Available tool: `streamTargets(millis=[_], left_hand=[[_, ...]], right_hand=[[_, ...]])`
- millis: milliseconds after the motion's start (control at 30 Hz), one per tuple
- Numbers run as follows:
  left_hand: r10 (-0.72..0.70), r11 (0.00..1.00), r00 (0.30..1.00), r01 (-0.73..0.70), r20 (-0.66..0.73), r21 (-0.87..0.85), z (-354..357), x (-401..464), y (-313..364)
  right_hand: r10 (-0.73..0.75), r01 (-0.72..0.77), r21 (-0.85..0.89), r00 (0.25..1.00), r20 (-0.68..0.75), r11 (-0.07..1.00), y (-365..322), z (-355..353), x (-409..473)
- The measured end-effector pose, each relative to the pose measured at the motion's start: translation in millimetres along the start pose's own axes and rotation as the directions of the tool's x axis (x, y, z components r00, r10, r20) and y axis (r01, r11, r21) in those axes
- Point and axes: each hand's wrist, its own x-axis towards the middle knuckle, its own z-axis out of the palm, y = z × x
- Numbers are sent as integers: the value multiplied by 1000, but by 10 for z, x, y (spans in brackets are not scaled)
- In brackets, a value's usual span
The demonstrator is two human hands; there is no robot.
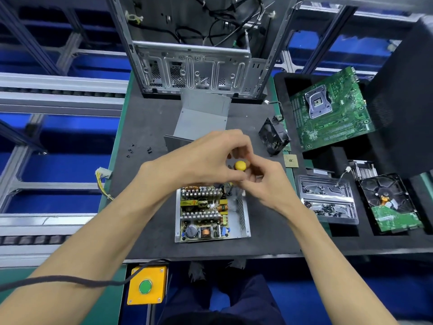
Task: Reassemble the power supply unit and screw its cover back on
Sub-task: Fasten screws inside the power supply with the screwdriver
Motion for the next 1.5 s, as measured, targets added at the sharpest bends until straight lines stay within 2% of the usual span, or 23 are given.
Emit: streamTargets(millis=[100, 200, 333, 500, 667, 867, 1033, 1100, 1200, 1267, 1400, 1500], left_hand=[[-30, 998, 998, 33, -55, 50, 20, 17, 10], [-1, 997, 1000, 1, 5, 74, 12, 20, 46], [-3, 998, 998, -1, 67, 67, -16, -27, 24], [-44, 997, 999, 46, -27, 69, 11, -32, 68], [-17, 996, 996, 10, 90, 83, -25, -37, 87], [-47, 992, 998, 50, -31, 120, 27, -36, 84], [-1, 992, 994, -13, 105, 124, 13, -31, 122], [16, 995, 999, -21, 49, 94, 41, -51, 118], [-39, 995, 995, 47, -89, 94, 100, -49, 111], [-43, 994, 995, 51, -85, 98, 109, -35, 109], [10, 995, 1000, -11, 15, 99, 85, -40, 112], [-8, 993, 1000, 11, -29, 120, 101, -46, 118]], right_hand=[[15, -17, -41, 999, -32, 999, 13, 10, 23], [2, -4, -72, 1000, -29, 997, -28, 20, 22], [-9, 8, 24, 999, 47, 1000, -4, 2, -28], [37, -36, -36, 999, 21, 999, -52, 28, 7], [-2, 2, 2, 998, 61, 1000, -72, -24, -8], [28, -27, -38, 999, 26, 999, -39, 1, 40], [-20, 22, -58, 999, 42, 998, -76, -25, 33], [-20, 22, -49, 999, 44, 999, -77, -40, 13], [28, -27, -24, 999, 43, 999, -73, -32, 11], [46, -45, -27, 998, 33, 999, -88, -31, 11], [19, -16, -42, 998, 65, 999, -113, -52, -31], [9, -7, -38, 997, 74, 999, -117, -58, -53]])
